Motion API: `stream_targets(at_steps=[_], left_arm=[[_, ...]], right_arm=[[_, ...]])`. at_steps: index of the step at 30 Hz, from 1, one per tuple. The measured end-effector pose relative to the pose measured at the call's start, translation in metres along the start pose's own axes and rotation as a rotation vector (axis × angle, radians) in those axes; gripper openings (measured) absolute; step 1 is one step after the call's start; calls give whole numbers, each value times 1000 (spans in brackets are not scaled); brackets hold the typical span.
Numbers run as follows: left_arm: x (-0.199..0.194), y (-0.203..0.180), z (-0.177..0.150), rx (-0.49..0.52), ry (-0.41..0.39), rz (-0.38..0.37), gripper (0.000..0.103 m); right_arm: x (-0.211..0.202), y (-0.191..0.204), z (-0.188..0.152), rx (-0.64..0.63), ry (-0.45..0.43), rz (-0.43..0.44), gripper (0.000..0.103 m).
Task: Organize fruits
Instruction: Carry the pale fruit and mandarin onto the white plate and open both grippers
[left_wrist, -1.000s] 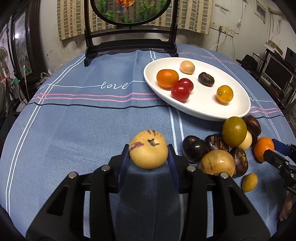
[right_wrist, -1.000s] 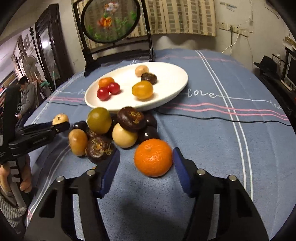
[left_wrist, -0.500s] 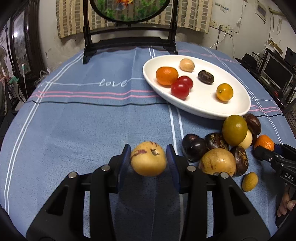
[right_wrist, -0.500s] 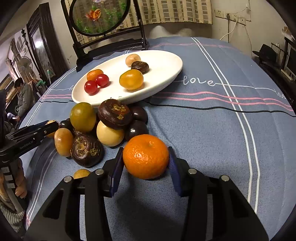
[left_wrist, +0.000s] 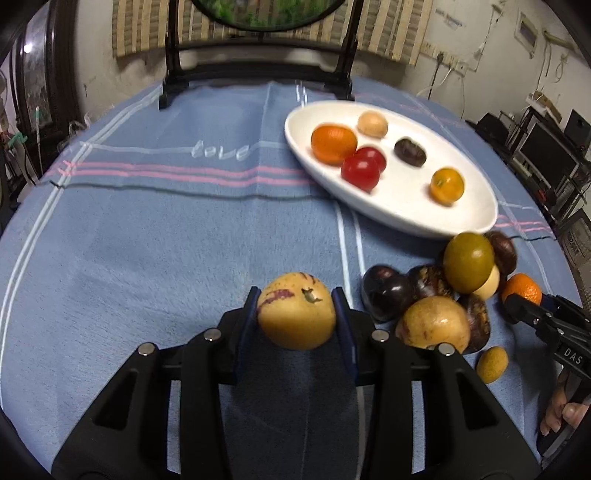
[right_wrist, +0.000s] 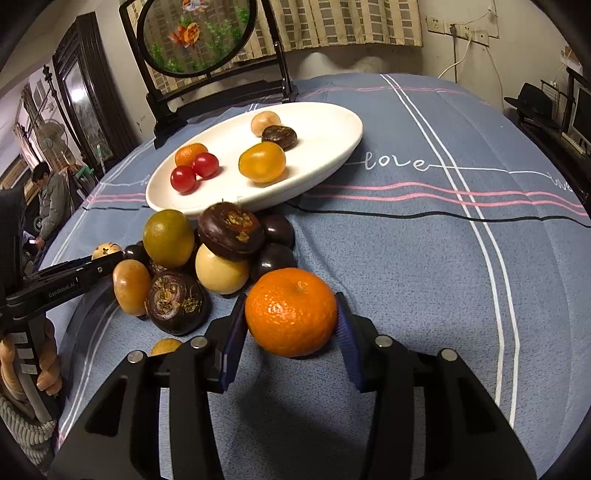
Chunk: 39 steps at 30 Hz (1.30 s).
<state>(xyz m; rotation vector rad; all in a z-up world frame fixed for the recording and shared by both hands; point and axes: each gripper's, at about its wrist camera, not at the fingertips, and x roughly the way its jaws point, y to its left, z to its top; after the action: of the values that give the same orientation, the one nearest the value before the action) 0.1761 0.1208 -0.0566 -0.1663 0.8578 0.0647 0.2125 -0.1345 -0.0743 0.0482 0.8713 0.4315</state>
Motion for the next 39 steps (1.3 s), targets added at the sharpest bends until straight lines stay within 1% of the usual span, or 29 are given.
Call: stream_targets(at_steps=[2, 5, 7, 8, 9, 12, 14, 18, 21, 25, 29, 31, 39], left_arm=[[-10, -3, 1, 7, -50, 11, 39], [-20, -9, 11, 20, -85, 21, 39], [-23, -14, 24, 33, -96, 15, 39], [-25, -17, 31, 41, -104, 20, 39], [-27, -21, 42, 52, -113, 29, 39], [-27, -33, 73, 60, -140, 34, 39], [-24, -41, 87, 64, -157, 38, 39], [-4, -59, 110, 78, -172, 39, 39], [20, -71, 118, 101, -149, 46, 39], [47, -76, 122, 119, -123, 67, 39], [66, -74, 126, 118, -97, 64, 39], [72, -73, 126, 122, -89, 64, 39], [78, -82, 129, 166, -115, 74, 40]], right_arm=[[-3, -1, 0, 6, -12, 6, 46], [-11, -2, 3, 16, -48, 24, 46], [-19, -5, 11, 47, -67, 66, 46], [-24, -5, 19, 54, -76, 89, 46], [-28, -5, 26, 52, -83, 93, 46], [-41, 1, 62, 23, -137, 68, 46], [-45, 5, 90, 14, -182, 56, 46], [-31, 10, 126, 31, -219, 69, 46], [-11, 11, 139, 35, -216, 64, 46], [24, 11, 150, 29, -165, 52, 46], [55, 4, 149, 35, -105, 40, 46], [65, 1, 148, 34, -88, 24, 46], [86, -2, 149, 20, -49, 14, 46]])
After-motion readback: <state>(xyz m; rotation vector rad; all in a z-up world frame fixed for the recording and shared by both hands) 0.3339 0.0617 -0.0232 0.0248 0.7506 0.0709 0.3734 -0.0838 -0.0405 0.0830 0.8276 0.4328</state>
